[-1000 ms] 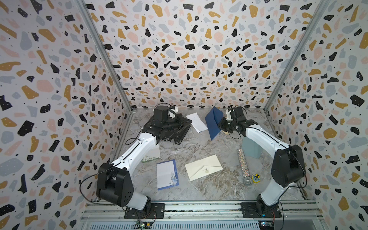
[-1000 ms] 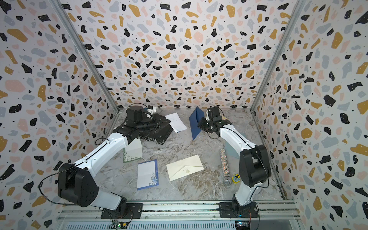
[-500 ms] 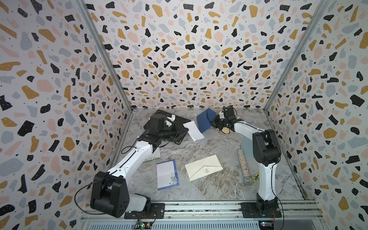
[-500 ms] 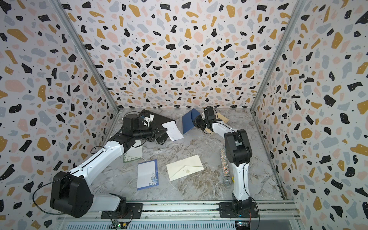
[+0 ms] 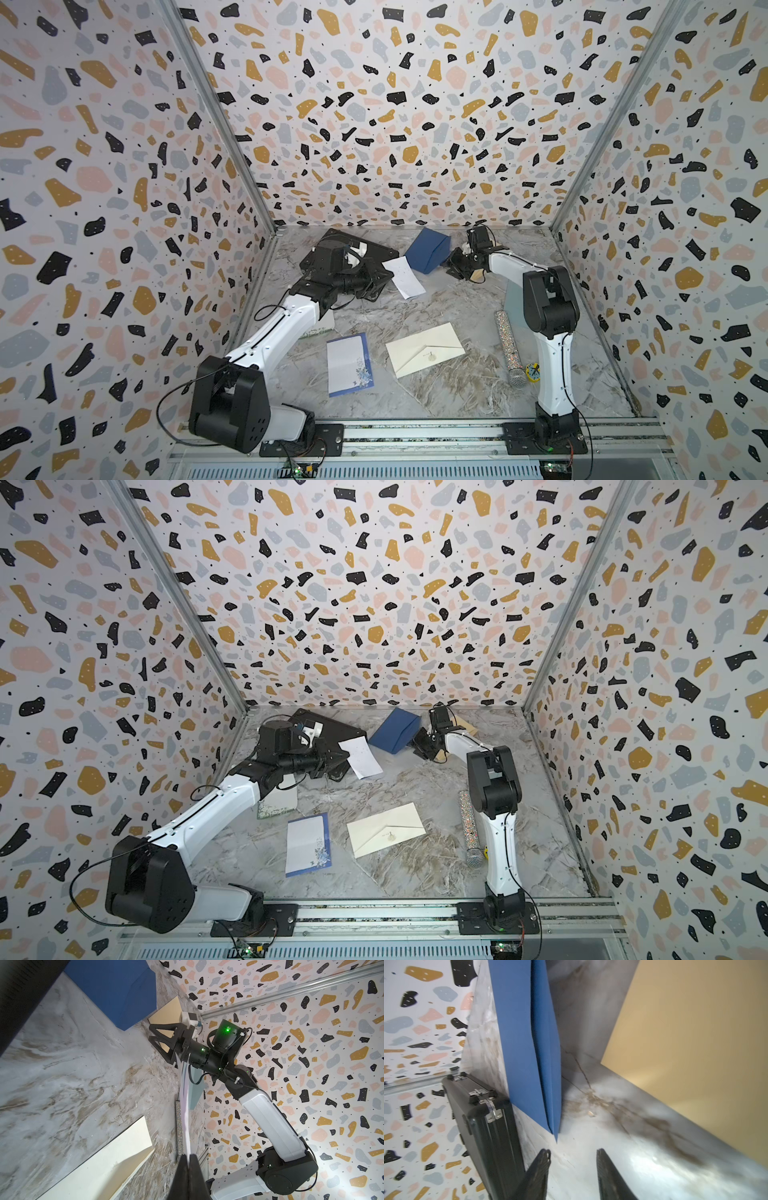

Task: Take the letter paper out of the envelope
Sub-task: Place the envelope at the center of the board, then unfold the letter paper.

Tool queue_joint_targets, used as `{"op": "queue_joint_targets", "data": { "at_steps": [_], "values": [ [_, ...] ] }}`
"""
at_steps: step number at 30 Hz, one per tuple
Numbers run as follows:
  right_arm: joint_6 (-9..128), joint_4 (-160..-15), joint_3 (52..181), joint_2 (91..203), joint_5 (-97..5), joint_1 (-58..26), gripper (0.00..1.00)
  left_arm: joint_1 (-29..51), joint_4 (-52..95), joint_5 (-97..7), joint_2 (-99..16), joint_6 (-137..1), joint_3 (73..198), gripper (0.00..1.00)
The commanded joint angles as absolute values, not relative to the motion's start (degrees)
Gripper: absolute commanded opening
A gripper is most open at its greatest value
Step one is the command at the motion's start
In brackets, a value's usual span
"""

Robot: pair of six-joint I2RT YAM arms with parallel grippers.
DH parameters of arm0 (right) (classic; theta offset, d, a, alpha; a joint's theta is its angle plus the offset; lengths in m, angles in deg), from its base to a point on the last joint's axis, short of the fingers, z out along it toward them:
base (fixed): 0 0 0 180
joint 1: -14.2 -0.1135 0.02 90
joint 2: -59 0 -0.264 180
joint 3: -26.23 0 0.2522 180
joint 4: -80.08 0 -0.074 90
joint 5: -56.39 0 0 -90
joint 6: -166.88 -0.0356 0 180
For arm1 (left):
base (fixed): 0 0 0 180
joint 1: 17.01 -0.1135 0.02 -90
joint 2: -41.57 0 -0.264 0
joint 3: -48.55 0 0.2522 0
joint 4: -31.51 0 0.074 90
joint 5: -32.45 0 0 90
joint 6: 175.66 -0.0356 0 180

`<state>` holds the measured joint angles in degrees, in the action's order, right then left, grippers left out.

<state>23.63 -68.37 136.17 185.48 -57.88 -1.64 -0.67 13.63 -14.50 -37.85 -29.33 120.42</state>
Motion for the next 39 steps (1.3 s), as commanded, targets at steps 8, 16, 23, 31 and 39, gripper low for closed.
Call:
{"op": "queue_joint_targets", "data": {
  "at_steps": [8, 16, 23, 31, 39],
  "values": [
    [24.88, -67.24, 127.94, 159.83, -58.11, -2.58, 0.45, -0.96, 19.01, -9.99, -42.91, -27.81, 125.39, 0.0],
    [10.79, -77.71, 110.1, 144.24, -69.73, -5.51, 0.47, 0.37, 22.3, -5.96, -47.4, -23.28, 129.42, 0.0],
    [2.7, -86.15, 100.75, 138.23, -71.54, -6.99, 0.48, 3.94, 24.49, -5.32, -50.1, -21.3, 131.62, 0.0],
    [2.09, -84.89, 99.16, 135.93, -72.53, -6.99, 0.45, 5.75, 24.91, -6.31, -51.09, -21.07, 132.55, 0.0],
    [-0.66, -87.08, 95.85, 133.66, -72.87, -6.96, 0.44, 6.43, 25.56, -6.75, -50.98, -20.62, 132.28, 0.0]
  ]
}}
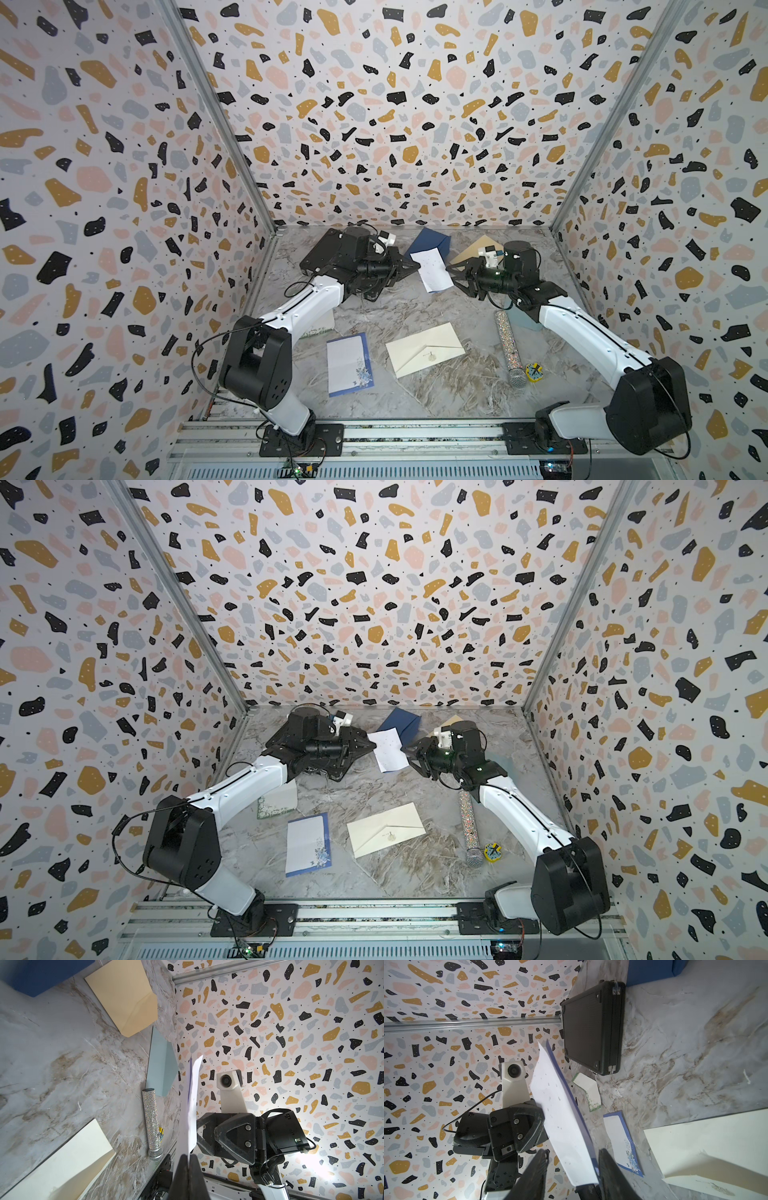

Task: Take the letter paper out of the envelope
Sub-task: Unfold the letter paper.

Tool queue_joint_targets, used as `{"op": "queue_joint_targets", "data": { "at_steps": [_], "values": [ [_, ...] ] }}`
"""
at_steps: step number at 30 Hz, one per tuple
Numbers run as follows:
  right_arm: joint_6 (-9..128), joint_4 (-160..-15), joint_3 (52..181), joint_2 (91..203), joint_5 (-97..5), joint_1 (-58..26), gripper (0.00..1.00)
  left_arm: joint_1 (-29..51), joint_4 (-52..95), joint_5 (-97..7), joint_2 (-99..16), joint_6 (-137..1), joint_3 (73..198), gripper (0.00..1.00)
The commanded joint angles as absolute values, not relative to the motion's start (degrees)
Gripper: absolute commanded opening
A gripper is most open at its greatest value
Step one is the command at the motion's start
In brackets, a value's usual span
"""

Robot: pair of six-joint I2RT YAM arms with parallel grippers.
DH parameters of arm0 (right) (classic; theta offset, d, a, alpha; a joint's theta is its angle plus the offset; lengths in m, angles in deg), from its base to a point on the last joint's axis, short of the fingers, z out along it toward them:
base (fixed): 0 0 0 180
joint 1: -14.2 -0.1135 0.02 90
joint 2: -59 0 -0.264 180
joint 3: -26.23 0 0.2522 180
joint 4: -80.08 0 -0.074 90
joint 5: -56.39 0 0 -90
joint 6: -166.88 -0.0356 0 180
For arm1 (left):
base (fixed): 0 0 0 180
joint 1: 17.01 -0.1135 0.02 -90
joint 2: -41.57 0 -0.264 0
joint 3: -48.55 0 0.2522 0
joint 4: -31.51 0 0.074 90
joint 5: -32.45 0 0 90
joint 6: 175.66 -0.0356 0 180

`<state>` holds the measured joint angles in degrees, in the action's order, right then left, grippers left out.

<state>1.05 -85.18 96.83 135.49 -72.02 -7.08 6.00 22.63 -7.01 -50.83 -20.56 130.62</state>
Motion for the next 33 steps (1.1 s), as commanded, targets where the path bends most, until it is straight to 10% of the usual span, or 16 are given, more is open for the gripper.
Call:
{"op": "queue_joint_targets", "data": {
  "at_steps": [1, 33],
  "values": [
    [-0.81, -87.21, 95.86, 133.54, -73.11, -6.99, 0.44, 6.55, 25.46, -6.73, -51.05, -20.63, 132.19, 0.0],
    [12.28, -68.66, 102.73, 131.42, -68.17, -6.99, 0.51, 7.17, 21.7, -7.01, -50.97, -22.25, 133.69, 0.0]
  ]
}}
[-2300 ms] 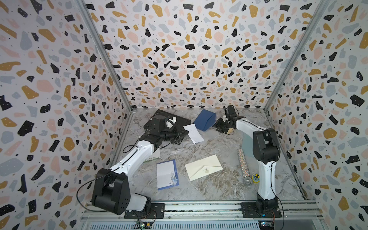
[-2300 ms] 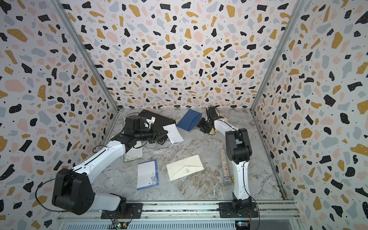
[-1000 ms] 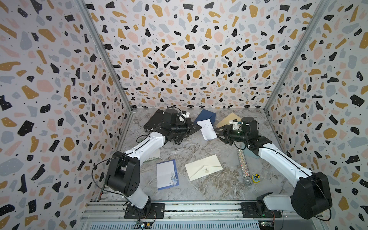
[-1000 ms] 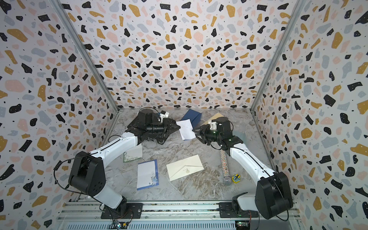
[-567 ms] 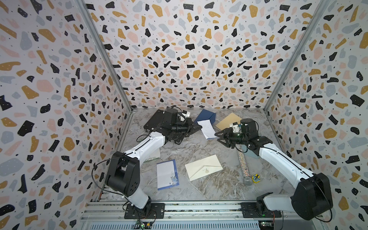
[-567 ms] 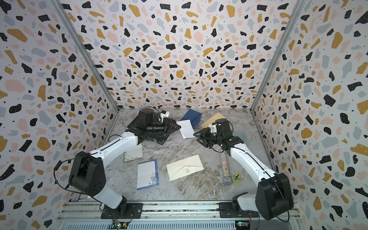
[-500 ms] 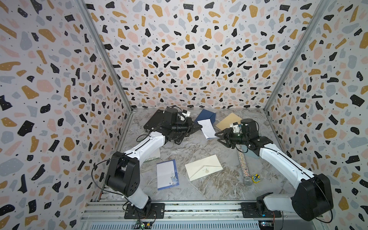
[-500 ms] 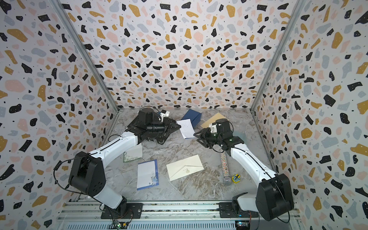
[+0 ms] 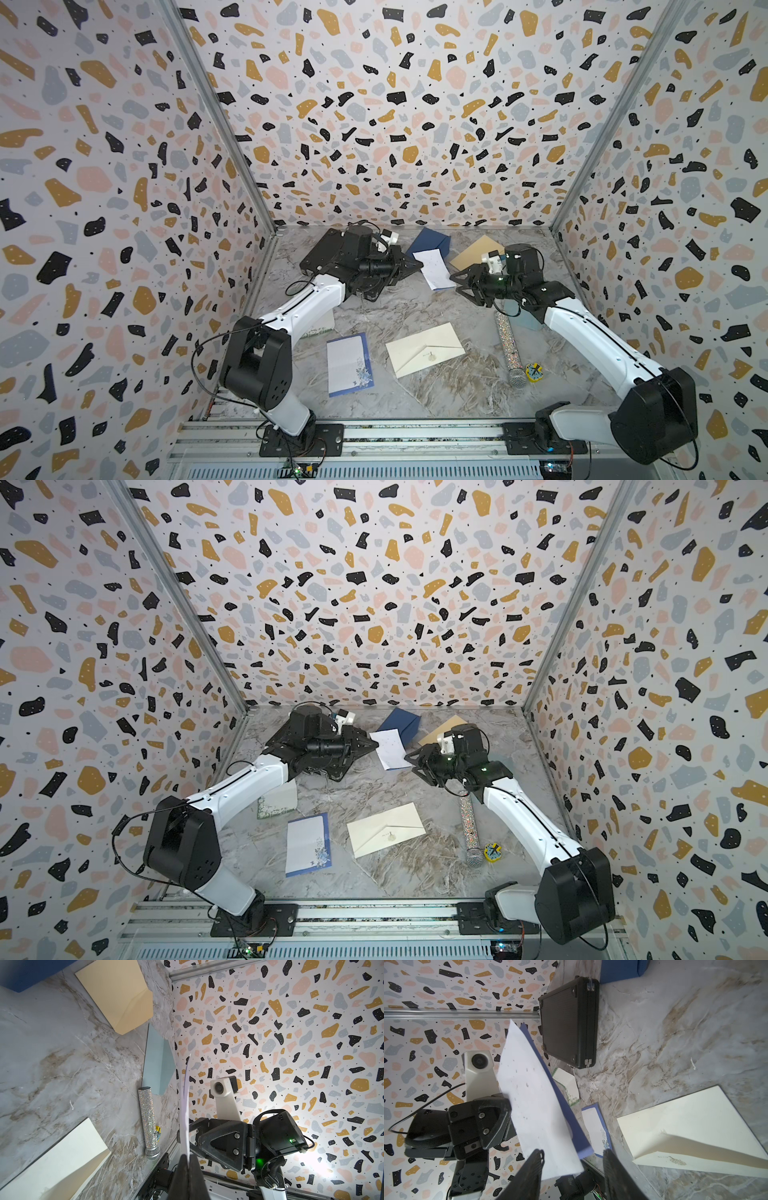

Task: Take the letter paper out of the envelope
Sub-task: Unfold the letter paper.

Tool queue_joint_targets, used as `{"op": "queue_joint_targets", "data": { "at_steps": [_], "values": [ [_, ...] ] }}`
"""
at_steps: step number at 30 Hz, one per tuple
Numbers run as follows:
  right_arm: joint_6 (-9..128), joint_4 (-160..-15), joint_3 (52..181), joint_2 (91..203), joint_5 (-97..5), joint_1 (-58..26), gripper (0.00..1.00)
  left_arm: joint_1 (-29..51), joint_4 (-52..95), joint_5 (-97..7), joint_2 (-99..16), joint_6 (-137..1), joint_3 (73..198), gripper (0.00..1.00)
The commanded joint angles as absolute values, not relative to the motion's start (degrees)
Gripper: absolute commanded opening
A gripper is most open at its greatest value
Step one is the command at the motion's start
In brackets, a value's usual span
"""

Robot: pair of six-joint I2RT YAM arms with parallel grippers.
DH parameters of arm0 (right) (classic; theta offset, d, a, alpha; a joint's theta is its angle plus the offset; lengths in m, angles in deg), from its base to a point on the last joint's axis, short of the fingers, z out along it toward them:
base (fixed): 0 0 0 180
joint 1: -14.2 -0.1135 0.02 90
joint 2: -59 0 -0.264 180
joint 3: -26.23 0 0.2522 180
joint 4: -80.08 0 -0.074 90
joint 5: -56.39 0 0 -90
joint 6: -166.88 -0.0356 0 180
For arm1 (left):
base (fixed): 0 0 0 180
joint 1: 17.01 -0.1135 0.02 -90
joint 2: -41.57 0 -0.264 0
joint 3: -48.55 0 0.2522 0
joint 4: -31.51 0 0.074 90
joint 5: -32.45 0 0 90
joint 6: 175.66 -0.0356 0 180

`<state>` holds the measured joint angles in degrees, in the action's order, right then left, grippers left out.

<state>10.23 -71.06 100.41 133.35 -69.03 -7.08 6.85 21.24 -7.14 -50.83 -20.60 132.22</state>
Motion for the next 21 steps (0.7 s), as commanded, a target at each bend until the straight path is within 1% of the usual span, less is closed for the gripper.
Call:
{"op": "queue_joint_targets", "data": {
  "at_steps": [1, 15, 21],
  "values": [
    [12.07, -68.95, 102.57, 131.42, -68.15, -6.99, 0.51, 7.16, 21.78, -7.01, -50.91, -22.21, 133.81, 0.0],
    [5.95, -78.26, 100.3, 132.93, -71.35, -6.99, 0.5, 7.86, 22.05, -6.81, -52.12, -22.12, 134.51, 0.0],
    [4.51, -79.86, 100.06, 132.77, -71.87, -6.97, 0.49, 7.96, 22.56, -6.83, -52.82, -21.88, 134.56, 0.0]
  ]
}}
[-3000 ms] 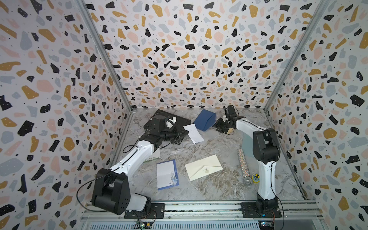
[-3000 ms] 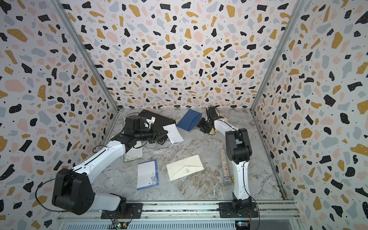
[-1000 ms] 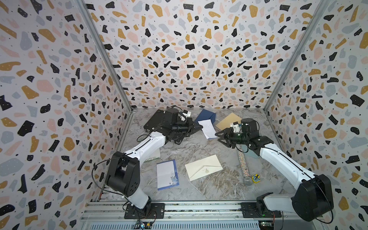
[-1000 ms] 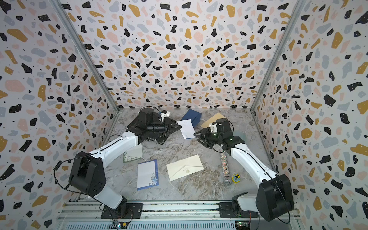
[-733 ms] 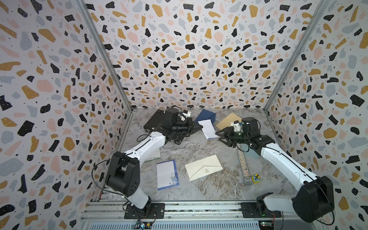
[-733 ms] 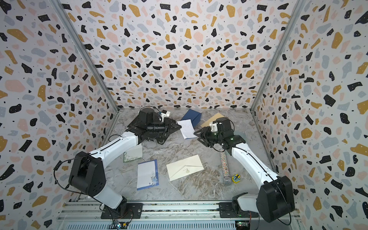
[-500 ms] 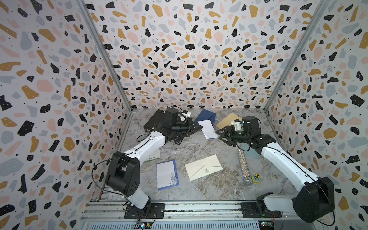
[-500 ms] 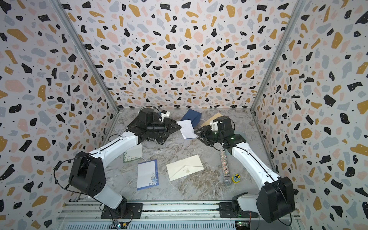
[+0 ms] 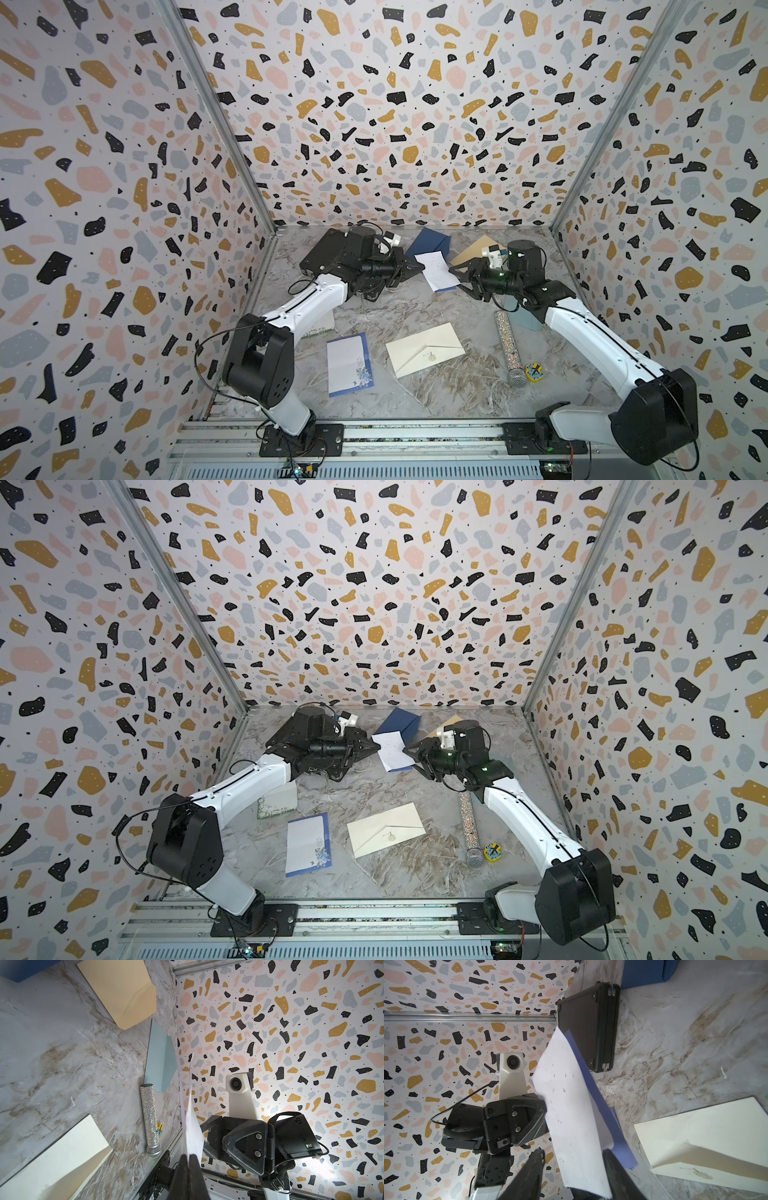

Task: Take the letter paper out of the envelope
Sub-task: Unfold the letter paper.

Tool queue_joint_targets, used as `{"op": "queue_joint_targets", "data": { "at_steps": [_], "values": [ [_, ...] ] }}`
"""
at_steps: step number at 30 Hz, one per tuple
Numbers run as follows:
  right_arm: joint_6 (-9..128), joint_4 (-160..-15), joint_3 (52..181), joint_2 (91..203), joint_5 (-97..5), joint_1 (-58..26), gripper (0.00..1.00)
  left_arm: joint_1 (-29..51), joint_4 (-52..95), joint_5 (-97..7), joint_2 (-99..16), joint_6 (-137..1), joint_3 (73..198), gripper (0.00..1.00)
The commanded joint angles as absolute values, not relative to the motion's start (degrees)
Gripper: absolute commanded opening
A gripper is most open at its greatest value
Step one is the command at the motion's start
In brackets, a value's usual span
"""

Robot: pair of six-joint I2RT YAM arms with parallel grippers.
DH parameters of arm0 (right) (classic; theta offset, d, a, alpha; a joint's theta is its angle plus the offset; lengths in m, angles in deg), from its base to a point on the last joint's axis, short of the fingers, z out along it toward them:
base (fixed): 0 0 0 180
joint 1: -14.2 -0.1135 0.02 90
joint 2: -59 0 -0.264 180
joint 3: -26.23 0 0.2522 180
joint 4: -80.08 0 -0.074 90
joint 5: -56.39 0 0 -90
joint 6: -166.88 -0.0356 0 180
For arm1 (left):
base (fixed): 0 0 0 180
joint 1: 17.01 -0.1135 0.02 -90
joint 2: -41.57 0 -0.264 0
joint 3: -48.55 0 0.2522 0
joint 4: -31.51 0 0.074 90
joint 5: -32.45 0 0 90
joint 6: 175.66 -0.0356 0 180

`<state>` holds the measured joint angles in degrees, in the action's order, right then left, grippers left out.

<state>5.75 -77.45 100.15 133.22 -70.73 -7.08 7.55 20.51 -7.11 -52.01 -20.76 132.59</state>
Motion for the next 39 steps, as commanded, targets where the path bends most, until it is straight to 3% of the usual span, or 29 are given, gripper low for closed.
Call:
{"op": "queue_joint_targets", "data": {
  "at_steps": [1, 8, 20, 28, 31, 33, 34, 35, 39],
  "values": [
    [4.19, -80.36, 99.94, 132.82, -71.87, -6.99, 0.49, 7.96, 22.71, -6.84, -52.92, -21.73, 134.56, 0.0],
    [-2.37, -90.75, 97.56, 134.06, -73.66, -7.02, 0.48, 8.39, 29.6, -7.68, -54.12, -15.79, 134.33, 0.0],
    [-6.22, -96.5, 97.91, 135.93, -74.12, -7.2, 0.41, 10.19, 47.08, -10.08, -58.48, -1.58, 133.1, 0.0],
    [-5.43, -97.14, 98.94, 137.4, -72.77, -7.19, 0.17, 11.98, 48.72, -11.45, -59.31, 0.2, 133.17, 0.0],
    [-2.48, -93.58, 100.29, 137.61, -72.18, -7.25, 0.01, 12.04, 49.23, -11.63, -59.2, 0.86, 132.85, 0.0],
    [1.27, -89.22, 101.37, 137.41, -71.4, -7.25, 0.0, 12.01, 49.11, -11.84, -58.87, 1.26, 132.8, 0.0],
    [4.07, -85.94, 102.11, 137.19, -70.78, -7.25, 0.0, 12.06, 47.84, -11.93, -58.6, 0.95, 133.17, 0.05],
    [7.42, -82.36, 102.91, 136.98, -70.12, -7.25, 0.0, 11.94, 45.86, -12.04, -58.2, 0.19, 133.76, 0.19],
    [24.95, -68.46, 108.06, 136.44, -66.35, -7.24, 0.0, 10.59, 34.42, -14.11, -55.58, -4.27, 135.82, 0.39]
  ]
}}
